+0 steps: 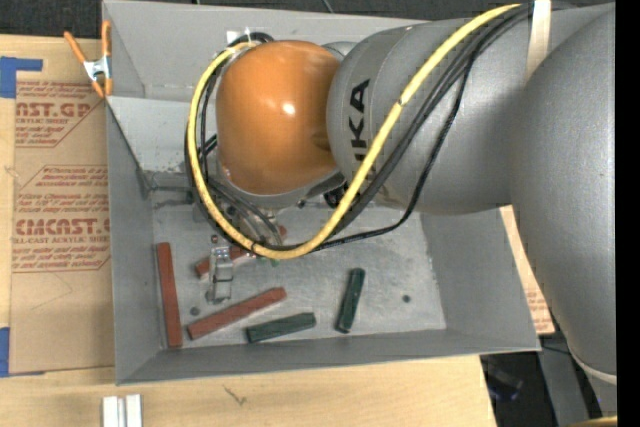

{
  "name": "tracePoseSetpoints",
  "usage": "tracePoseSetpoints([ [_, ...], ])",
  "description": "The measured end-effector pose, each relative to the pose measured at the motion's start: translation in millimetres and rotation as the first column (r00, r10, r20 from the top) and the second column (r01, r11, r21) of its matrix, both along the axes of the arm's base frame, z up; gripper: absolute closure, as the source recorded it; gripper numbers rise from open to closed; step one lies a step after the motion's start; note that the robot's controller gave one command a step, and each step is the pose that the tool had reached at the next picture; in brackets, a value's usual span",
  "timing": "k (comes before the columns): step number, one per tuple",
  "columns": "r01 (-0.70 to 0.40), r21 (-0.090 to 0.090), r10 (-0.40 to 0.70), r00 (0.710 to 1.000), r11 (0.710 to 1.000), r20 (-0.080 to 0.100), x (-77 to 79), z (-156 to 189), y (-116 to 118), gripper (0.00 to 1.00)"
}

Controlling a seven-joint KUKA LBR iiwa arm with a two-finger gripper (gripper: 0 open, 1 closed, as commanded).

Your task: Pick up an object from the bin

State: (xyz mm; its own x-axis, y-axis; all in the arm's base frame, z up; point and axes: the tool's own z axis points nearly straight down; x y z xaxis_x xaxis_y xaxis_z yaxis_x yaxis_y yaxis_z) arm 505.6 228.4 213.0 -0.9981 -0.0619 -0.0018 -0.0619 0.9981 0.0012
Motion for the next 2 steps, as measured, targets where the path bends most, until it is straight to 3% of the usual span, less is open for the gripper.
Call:
tracePoseSetpoints([
  [1, 0.000, 0.000, 0.000, 1.000, 1.000, 0.000, -0.1, 0, 0, 0.00],
  [2, 0.041, 0.003, -0.041, 0.999, 0.999, 0.005, 0.7, -49, -24, 0.00],
])
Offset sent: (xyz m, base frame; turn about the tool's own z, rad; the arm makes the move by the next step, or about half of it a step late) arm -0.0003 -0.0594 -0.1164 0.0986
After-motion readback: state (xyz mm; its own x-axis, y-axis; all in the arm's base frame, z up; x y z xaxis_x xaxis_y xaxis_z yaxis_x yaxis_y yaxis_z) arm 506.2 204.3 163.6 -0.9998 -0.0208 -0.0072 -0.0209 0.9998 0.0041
